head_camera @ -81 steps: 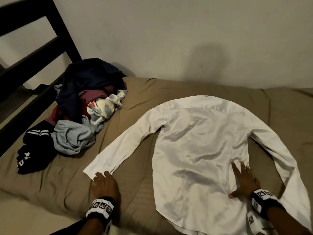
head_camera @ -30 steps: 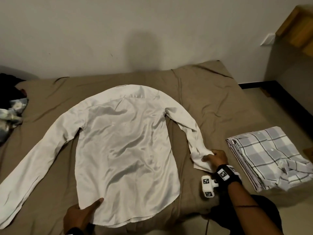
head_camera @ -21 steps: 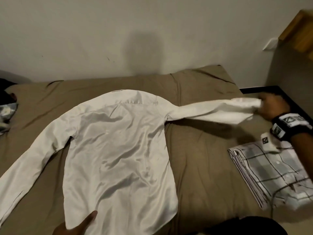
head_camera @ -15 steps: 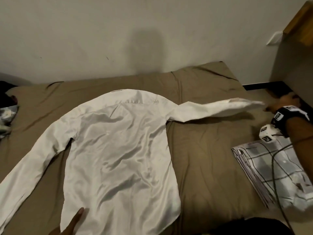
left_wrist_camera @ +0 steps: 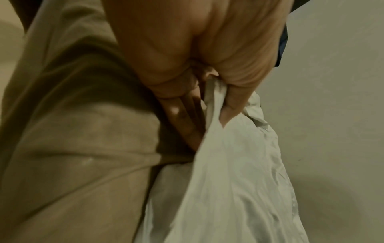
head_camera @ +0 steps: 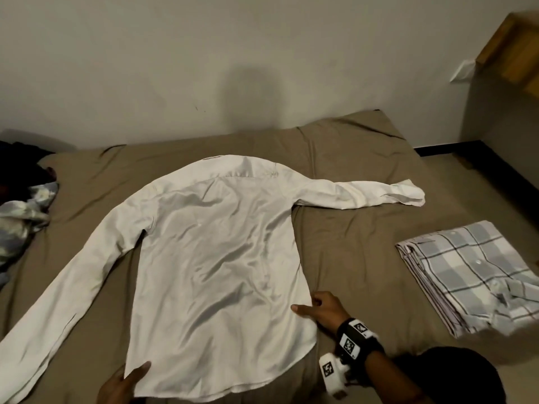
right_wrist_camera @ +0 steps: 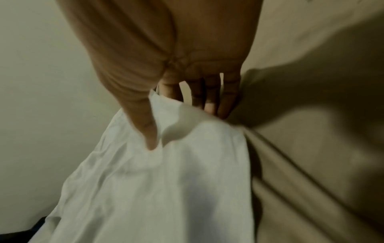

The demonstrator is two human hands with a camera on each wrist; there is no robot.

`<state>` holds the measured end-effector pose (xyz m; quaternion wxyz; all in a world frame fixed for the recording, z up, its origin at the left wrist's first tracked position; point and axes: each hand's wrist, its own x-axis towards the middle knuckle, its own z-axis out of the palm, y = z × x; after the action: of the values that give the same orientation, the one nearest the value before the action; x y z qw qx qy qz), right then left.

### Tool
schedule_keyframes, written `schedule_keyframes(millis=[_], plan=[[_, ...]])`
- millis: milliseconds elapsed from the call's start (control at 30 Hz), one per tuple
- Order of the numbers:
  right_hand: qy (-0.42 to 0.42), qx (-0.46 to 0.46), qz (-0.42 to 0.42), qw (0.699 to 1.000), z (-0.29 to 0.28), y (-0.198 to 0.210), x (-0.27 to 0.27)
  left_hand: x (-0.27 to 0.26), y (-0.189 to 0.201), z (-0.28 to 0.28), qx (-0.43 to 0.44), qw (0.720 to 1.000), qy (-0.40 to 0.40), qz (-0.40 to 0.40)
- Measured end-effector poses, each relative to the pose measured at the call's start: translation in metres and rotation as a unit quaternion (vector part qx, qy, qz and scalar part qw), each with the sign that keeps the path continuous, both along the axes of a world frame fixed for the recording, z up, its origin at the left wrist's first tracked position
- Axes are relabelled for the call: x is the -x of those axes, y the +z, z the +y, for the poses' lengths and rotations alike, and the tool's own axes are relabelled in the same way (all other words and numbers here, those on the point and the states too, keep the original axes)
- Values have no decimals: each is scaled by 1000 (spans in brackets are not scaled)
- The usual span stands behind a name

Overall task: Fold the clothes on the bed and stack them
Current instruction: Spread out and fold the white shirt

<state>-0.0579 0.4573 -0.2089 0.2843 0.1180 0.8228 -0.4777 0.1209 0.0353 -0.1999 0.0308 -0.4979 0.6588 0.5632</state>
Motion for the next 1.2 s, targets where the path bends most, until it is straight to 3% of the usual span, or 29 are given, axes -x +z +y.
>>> schedule_keyframes(millis=[67, 133, 200, 267, 333, 467, 600, 700, 833, 933, 1000, 1100, 1200], plan=[[-22, 38, -20, 999, -13, 2, -12, -6, 11, 11, -31, 999, -17, 16], [-132, 110, -50, 984, -20, 13, -20, -11, 23, 19, -64, 997, -17, 32], [-249, 188, -96, 945, -20, 25, -26, -15, 30, 20, -111, 992, 19, 49], [-309, 243, -125, 911, -9, 32, -27, -24, 43, 17, -157, 985, 25, 70], [-319, 264, -103, 905, 1, 39, -30, -36, 53, 12, -149, 986, 16, 71], [-300, 204, -48, 931, 15, 49, -46, -61, 53, 10, -171, 981, 23, 94], [-249, 58, -78, 964, 27, 25, -53, -69, 28, 8, -145, 989, 38, -14], [-274, 25, -31, 961, 27, 12, -66, -75, 14, 9, -94, 993, 26, -62], [-280, 83, -50, 955, 15, 12, -80, -77, 12, 19, -95, 990, 102, -38], [-274, 162, -105, 942, 7, 17, -90, -75, 7, 42, -202, 966, 162, 29], [-296, 223, -121, 921, 0, 21, -100, -75, 1, 60, -261, 950, 164, 51], [-312, 308, -137, 888, -15, 25, -114, -69, 16, 95, -285, 944, 151, 66], [-311, 301, -153, 888, -27, 21, -125, -67, 21, 119, -303, 942, 130, 60]])
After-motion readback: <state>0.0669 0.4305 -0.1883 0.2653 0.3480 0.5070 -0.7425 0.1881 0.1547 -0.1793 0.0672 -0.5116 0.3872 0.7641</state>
